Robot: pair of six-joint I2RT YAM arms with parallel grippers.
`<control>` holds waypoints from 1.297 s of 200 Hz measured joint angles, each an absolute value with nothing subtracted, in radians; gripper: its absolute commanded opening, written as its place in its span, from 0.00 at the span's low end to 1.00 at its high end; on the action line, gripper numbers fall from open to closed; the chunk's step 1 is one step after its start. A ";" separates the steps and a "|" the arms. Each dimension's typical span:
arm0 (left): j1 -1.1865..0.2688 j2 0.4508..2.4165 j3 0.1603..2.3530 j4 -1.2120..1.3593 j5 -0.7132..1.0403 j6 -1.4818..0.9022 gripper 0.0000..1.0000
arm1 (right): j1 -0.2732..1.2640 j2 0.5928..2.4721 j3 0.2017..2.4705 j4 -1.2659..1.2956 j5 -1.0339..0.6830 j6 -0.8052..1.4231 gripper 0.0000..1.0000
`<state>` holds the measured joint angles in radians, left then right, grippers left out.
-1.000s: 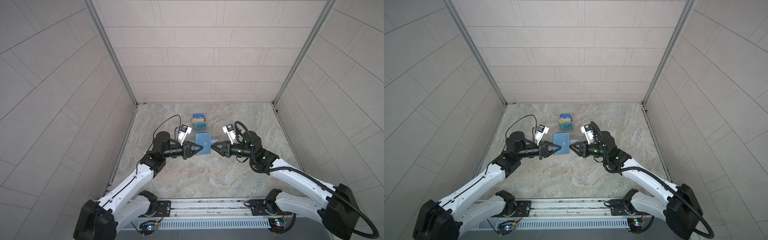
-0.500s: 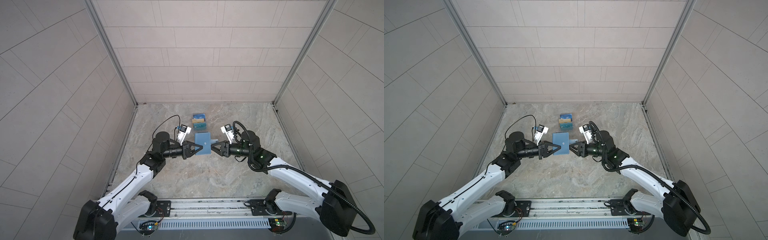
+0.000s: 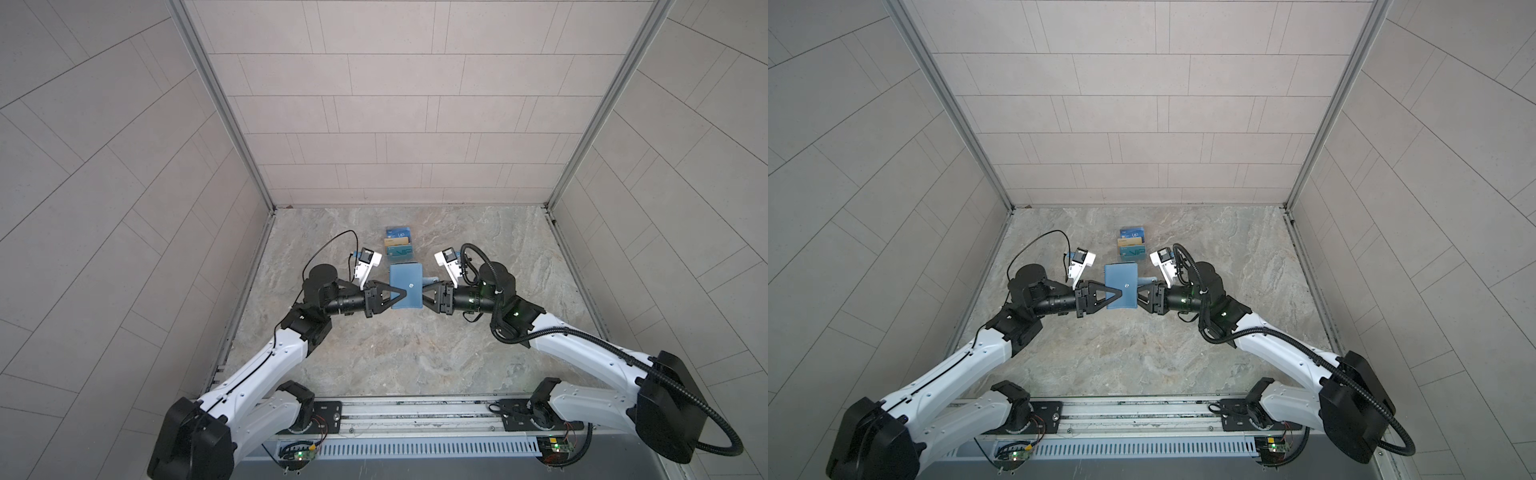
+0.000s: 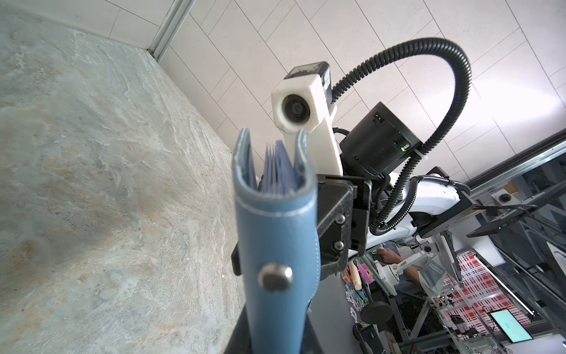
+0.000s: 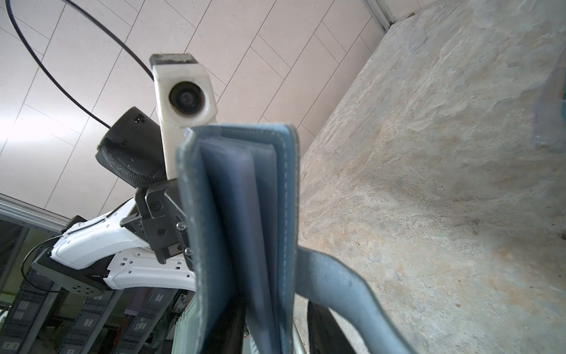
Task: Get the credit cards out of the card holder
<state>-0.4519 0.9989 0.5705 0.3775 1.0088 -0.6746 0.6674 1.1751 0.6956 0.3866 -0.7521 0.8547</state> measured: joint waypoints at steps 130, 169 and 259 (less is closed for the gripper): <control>-0.453 0.966 0.572 0.207 0.900 -0.564 0.68 | 0.682 1.118 0.740 0.101 -0.650 0.723 0.01; -0.503 0.943 0.577 0.080 0.768 -0.484 0.70 | 0.683 1.146 0.882 -0.187 -0.464 0.588 0.00; -0.634 1.053 0.522 0.126 0.520 -0.473 0.69 | 0.773 1.459 1.057 -0.583 -0.088 0.485 0.00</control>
<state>-0.6342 1.0531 0.5224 0.1265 0.5198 -0.4728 0.7734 1.4586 1.0573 -0.5827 -0.0883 0.4854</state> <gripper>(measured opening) 0.697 0.141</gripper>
